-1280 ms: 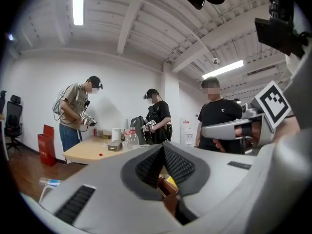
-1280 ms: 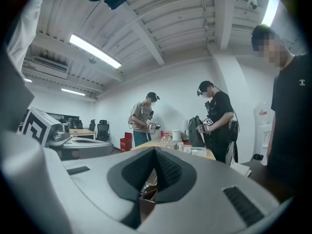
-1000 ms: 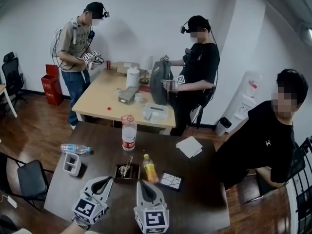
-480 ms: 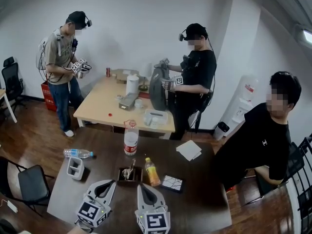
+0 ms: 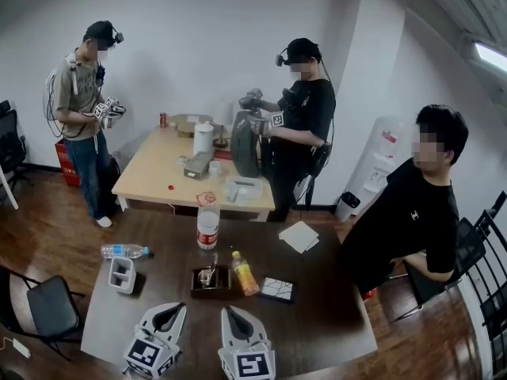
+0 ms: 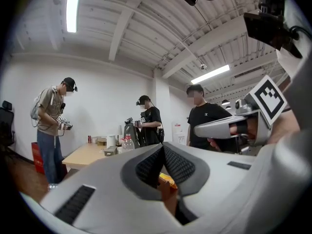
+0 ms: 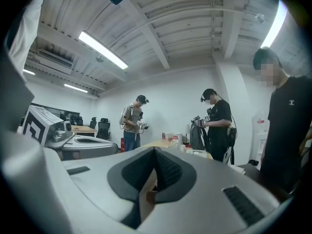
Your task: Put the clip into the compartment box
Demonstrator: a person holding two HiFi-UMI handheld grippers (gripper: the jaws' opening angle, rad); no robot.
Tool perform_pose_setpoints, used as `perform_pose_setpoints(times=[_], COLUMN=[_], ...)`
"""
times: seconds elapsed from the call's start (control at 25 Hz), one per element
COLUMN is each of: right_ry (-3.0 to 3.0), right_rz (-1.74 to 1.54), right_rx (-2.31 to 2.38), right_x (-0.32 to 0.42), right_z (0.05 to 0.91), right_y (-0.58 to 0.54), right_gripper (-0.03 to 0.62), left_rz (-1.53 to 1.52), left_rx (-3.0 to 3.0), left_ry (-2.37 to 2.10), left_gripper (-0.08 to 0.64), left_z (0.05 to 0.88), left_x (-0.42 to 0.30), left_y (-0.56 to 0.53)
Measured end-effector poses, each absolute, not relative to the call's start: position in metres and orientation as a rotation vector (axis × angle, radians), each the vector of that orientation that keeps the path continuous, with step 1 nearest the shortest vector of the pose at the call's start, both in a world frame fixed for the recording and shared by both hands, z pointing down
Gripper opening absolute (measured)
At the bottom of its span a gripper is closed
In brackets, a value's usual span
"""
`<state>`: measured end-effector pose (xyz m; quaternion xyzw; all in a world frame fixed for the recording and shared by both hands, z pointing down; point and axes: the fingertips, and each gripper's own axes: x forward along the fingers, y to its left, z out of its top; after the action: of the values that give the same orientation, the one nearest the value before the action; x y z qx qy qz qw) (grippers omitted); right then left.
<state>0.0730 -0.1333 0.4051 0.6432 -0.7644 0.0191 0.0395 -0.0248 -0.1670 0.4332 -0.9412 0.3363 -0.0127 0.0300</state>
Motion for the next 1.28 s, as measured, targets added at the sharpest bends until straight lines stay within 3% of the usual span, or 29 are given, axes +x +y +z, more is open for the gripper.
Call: perform_pose_setpoints(times=[0.36,0.88,1.28], right_ry=[-2.381,-2.412,-2.47], right_rz=[0.059,0.094,0.043], right_rx=[1.962,1.913,1.898], right_x=[0.075,0.085,0.051], right_z=[0.406,0.429,0.399], right_y=[-0.044,0.161,0.205], right_gripper=[-0.002,-0.002,-0.003], left_rz=[-0.048,-0.027,-0.047], left_rx=[-2.898,-2.866,-2.84], left_ry=[1.063,1.216,1.213], left_gripper=[0.009,0.009,0.009], left_z=[0.434,0.436,0.419], left_x=[-0.024,-0.034,-0.066], left_y=[-0.095,0.106,0.164])
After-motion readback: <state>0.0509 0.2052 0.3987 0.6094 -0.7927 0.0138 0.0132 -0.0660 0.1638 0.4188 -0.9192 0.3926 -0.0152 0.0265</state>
